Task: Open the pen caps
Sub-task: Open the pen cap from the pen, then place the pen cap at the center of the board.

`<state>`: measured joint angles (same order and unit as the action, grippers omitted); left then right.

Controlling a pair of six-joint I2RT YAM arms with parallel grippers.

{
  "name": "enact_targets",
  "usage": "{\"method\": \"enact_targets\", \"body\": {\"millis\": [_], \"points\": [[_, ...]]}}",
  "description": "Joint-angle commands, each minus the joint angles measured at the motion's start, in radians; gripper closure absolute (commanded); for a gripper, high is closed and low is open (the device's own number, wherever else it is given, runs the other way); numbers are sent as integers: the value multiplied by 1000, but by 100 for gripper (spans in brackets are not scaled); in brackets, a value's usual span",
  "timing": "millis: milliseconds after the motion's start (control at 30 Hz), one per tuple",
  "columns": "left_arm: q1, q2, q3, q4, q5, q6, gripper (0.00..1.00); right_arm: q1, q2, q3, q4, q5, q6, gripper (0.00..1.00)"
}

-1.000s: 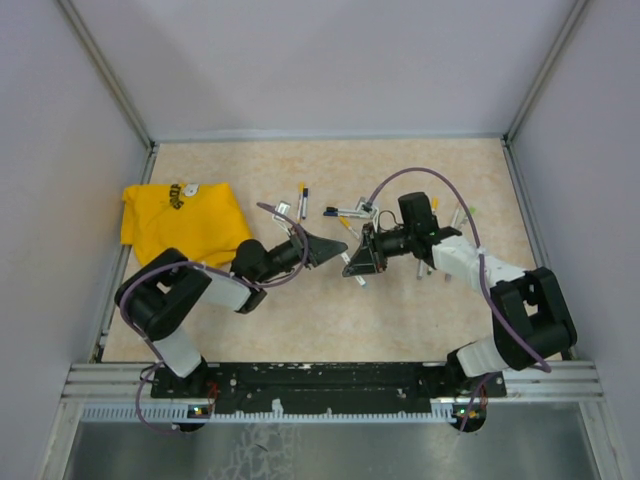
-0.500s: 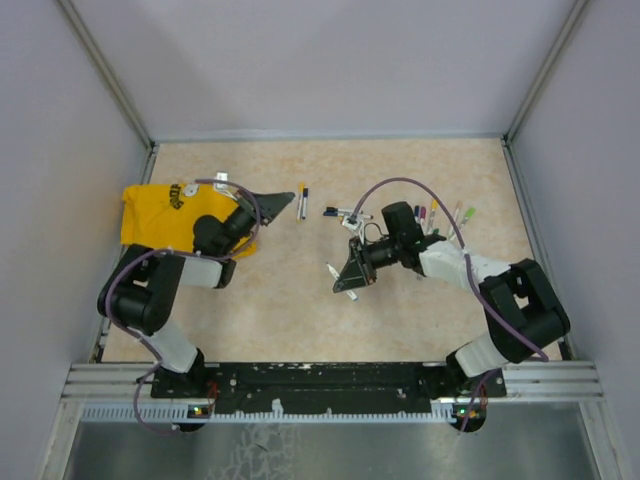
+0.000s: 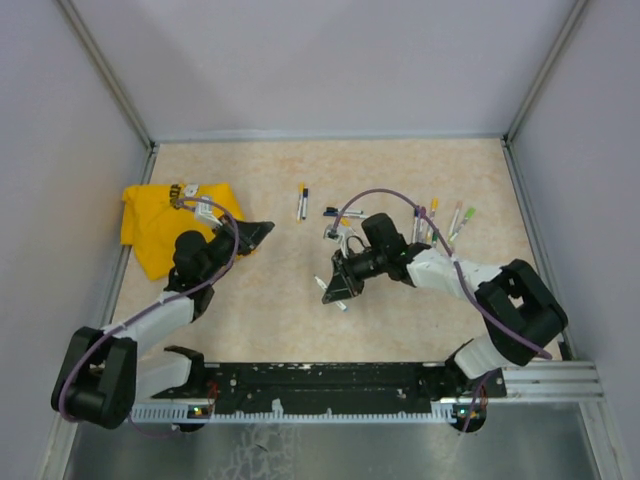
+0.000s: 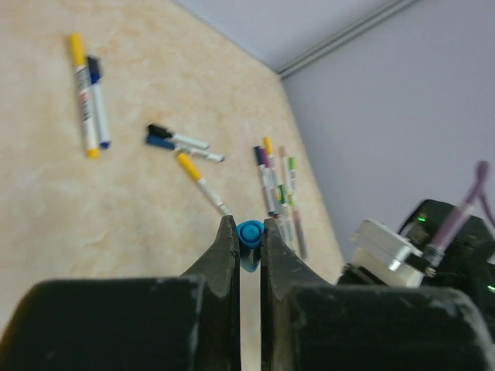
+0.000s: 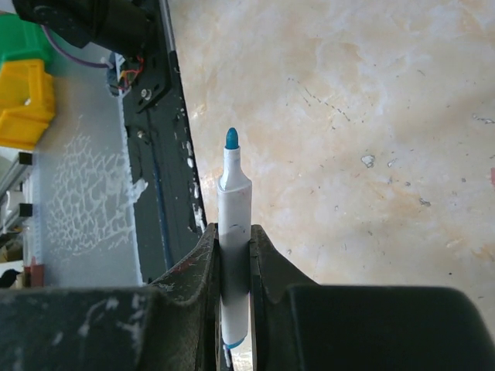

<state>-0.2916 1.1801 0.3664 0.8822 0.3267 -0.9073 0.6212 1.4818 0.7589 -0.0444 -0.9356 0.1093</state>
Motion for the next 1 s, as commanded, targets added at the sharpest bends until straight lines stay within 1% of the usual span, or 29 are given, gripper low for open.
{"method": "enact_targets", "body": {"millis": [0, 133, 300, 533, 600, 633, 967], "points": [[2, -82, -15, -457, -160, 88, 100, 62, -15, 15, 29, 165, 27, 100], [2, -86, 0, -566, -170, 69, 100, 118, -7, 10, 48, 294, 74, 100], [2, -70, -5, -563, -152, 39, 100, 184, 43, 42, 30, 397, 111, 100], [-6, -20, -26, -514, -129, 12, 100, 226, 151, 121, 2, 405, 153, 100], [-11, 0, -31, -496, -123, 5, 100, 233, 161, 136, 16, 410, 161, 100], [-14, 9, -34, -486, -119, 3, 100, 235, 196, 145, 18, 415, 163, 100], [-58, 99, -37, -425, -125, -13, 100, 302, 292, 202, 14, 469, 178, 100]]}}
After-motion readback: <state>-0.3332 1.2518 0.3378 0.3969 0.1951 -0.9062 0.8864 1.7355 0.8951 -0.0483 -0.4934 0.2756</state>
